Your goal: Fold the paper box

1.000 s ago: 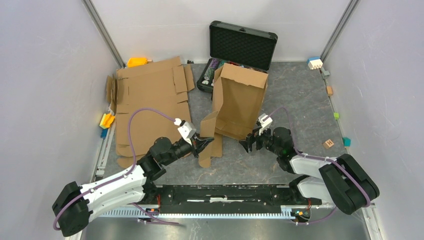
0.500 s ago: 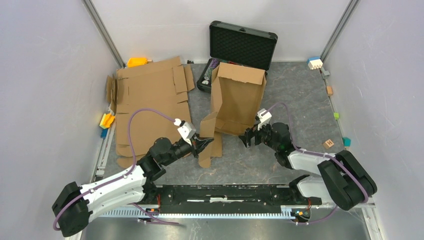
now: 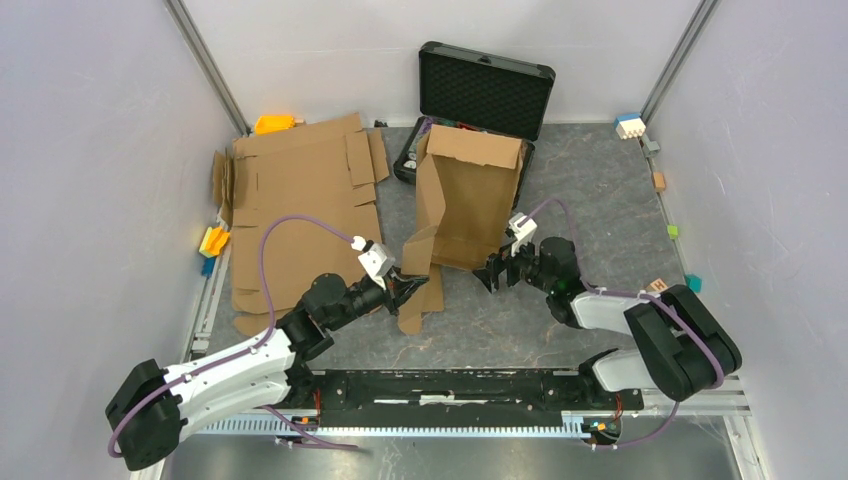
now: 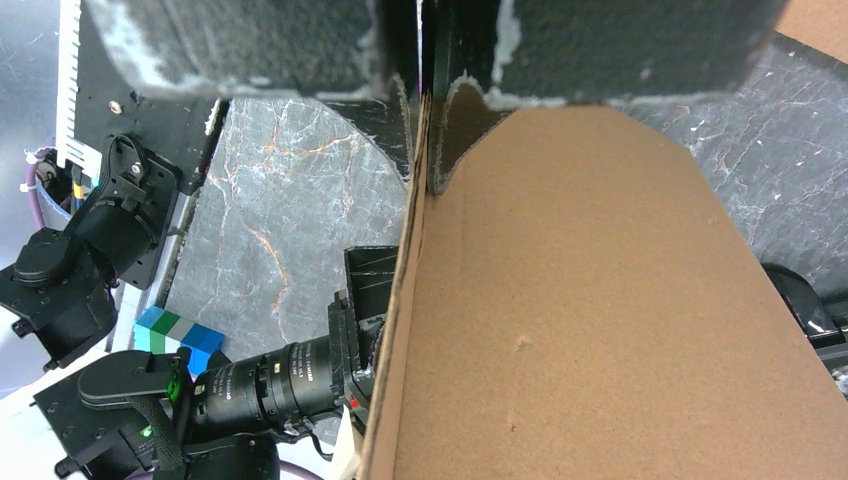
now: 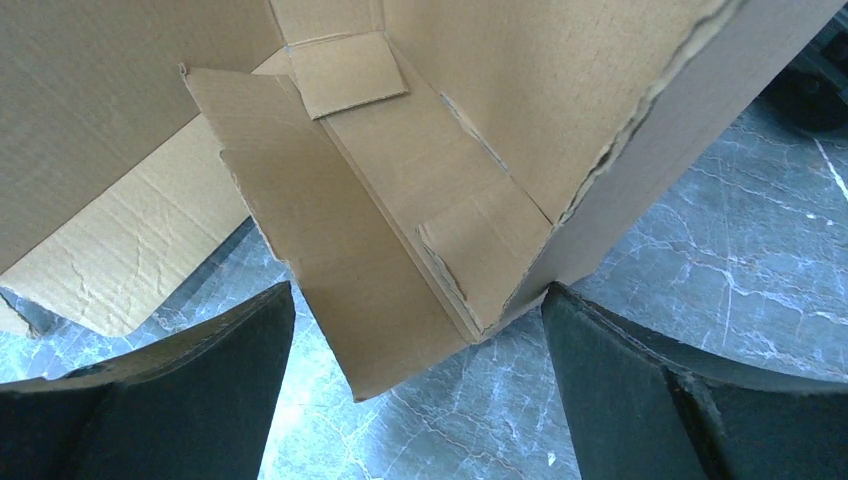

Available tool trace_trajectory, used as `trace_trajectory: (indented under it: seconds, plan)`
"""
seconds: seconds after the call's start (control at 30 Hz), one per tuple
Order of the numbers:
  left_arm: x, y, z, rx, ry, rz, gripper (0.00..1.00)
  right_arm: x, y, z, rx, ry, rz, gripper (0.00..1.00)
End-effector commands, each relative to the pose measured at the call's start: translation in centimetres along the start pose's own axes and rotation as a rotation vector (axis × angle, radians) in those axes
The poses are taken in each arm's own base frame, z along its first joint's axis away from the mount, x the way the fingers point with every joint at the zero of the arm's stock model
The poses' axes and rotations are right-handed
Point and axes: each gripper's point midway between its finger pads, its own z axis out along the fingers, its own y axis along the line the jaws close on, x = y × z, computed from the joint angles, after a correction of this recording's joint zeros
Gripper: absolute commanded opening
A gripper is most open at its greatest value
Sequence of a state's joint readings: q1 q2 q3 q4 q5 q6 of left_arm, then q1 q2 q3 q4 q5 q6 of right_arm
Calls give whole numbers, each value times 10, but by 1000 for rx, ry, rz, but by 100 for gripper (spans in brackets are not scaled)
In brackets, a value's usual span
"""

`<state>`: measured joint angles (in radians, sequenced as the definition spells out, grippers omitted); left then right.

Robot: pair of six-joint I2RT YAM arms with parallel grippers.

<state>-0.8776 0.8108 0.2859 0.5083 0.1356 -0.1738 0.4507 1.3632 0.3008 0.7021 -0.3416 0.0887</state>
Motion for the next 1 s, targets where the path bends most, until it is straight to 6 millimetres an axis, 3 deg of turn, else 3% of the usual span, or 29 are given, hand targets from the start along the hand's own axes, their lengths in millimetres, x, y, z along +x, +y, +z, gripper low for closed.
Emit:
trace_trajectory:
  seconds: [0.0, 0.33, 0.63, 0.97]
  plan:
    - [1, -6, 0, 20, 25, -26, 2, -27, 13, 7, -95, -81, -25, 98]
    - [0, -7, 1, 19, 24, -38, 2, -25, 23, 13, -183, -53, -37, 98]
    - [0, -6, 2, 15, 22, -44, 2, -24, -16, 16, 31, -28, -86, 98]
    - [0, -5, 4, 12, 24, -33, 2, -31, -20, 30, 50, -15, -177, 98]
